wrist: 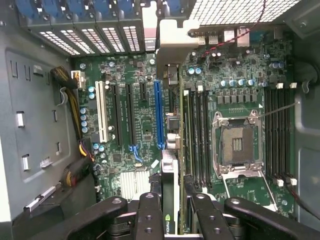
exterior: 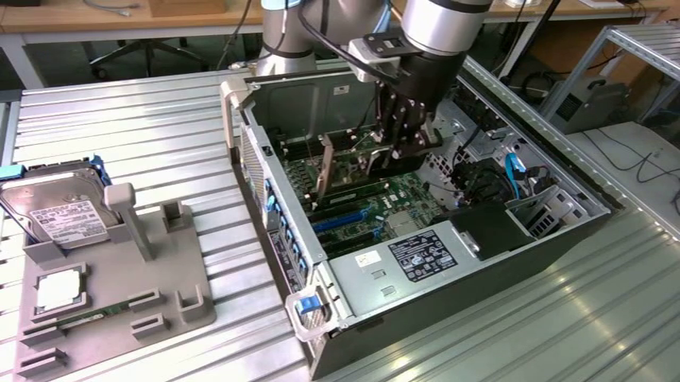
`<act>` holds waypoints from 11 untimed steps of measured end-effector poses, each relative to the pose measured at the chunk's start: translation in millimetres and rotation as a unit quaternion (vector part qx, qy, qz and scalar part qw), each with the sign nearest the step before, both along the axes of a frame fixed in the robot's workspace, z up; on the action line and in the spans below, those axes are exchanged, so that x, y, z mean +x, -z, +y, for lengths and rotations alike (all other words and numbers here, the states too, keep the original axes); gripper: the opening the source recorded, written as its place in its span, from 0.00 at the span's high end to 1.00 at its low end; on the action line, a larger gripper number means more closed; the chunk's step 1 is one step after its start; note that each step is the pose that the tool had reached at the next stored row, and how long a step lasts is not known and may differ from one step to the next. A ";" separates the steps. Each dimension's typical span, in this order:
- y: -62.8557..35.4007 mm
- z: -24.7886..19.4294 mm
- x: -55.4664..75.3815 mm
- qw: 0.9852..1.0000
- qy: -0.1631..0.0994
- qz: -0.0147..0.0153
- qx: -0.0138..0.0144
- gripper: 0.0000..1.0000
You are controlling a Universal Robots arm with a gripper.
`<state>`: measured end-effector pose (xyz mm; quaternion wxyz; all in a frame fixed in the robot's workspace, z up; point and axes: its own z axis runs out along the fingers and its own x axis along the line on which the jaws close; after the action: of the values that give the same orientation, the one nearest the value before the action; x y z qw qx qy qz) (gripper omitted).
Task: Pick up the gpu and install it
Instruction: 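Insert the gpu into the slot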
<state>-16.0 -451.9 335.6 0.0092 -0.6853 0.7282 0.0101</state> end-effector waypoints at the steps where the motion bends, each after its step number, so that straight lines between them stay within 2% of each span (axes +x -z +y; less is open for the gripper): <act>1: 1.7 -0.1 -0.4 1.000 -0.001 0.000 0.000 0.73; 11: 20.4 -0.3 -3.5 1.000 -0.007 0.000 0.000 0.73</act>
<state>-19.5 -452.2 315.2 0.0091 -0.6907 0.7230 0.0102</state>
